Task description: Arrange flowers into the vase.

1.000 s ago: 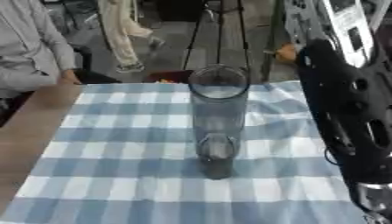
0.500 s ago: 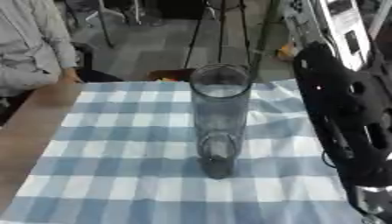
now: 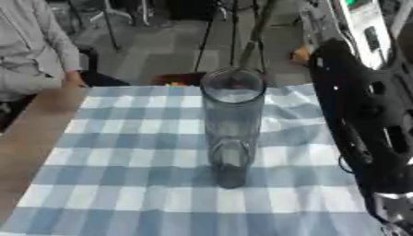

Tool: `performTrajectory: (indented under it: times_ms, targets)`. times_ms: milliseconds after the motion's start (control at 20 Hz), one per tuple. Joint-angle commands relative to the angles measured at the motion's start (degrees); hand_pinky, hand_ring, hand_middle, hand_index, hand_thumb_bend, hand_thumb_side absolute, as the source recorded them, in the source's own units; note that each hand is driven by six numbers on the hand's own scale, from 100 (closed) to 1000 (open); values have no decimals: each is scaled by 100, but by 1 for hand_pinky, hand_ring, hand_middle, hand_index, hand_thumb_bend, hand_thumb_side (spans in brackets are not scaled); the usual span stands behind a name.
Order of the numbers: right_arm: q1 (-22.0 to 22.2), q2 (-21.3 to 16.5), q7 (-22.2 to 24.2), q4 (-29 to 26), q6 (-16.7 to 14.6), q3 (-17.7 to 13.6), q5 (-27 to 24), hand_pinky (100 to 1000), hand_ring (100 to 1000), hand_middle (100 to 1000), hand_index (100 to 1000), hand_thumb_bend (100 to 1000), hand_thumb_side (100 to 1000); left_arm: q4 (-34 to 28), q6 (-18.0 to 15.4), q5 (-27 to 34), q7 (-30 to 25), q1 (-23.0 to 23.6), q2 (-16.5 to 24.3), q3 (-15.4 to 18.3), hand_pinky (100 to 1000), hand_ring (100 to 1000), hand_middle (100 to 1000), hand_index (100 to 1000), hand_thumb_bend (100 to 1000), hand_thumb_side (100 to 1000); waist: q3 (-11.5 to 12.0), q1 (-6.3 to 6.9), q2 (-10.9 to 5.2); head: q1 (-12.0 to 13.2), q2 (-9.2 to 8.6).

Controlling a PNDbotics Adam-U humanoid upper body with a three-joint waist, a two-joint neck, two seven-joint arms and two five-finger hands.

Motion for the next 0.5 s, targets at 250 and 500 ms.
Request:
performTrajectory:
  times_ms: [250,500]
  targets:
    - [-57,-35,159,19,-71,14,-33,445,188,100,123,100,101,-80,-5,22,-21,-62,55,-2,546,729,816,879,210,1000,22,0,-70,21,-54]
    - [19,-112,230,74,63,34,-77,453,189,100,122,100,104,-80,-4,19,-14,-55,53,6,547,729,816,879,207,1000,2,-8,-60,47,-27]
